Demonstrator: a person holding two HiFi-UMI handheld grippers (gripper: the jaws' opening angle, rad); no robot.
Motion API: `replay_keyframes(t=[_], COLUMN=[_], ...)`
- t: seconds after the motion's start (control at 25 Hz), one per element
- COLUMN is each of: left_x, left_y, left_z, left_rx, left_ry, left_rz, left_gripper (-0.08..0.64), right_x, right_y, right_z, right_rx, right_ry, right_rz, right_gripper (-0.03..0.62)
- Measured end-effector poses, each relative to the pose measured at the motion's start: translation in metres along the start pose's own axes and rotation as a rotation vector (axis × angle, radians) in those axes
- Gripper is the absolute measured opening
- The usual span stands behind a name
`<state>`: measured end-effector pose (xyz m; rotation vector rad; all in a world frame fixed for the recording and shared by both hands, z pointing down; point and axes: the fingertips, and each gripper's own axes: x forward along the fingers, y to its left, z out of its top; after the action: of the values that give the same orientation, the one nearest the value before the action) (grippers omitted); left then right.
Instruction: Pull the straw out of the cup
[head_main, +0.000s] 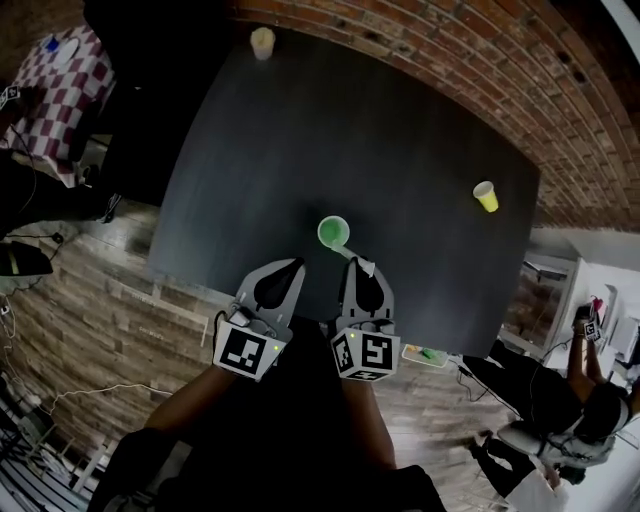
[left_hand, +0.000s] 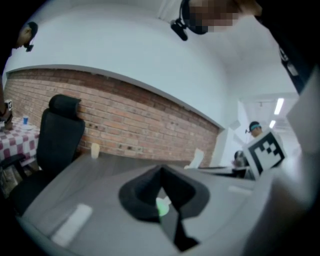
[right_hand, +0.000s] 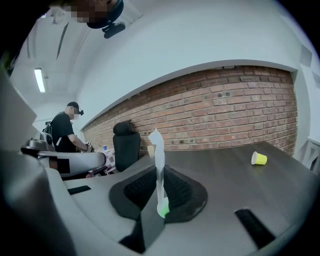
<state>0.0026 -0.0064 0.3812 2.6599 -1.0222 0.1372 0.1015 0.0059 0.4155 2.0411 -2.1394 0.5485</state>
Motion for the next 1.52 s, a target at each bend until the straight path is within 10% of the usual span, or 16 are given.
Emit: replay_keyframes(t=[1.52], left_x=[-0.18], left_y=[-0.076], left_z=[0.039], left_rx=[0.111], left_ry=[-0.109], left_rz=[-0.125], left_gripper=[0.005], right_x=[-0.201], right_y=[0.112], right_z=[0.038], right_rx=[-0.07], right_ry=[-0.189], right_rz=[-0.057], right_gripper=[0.043])
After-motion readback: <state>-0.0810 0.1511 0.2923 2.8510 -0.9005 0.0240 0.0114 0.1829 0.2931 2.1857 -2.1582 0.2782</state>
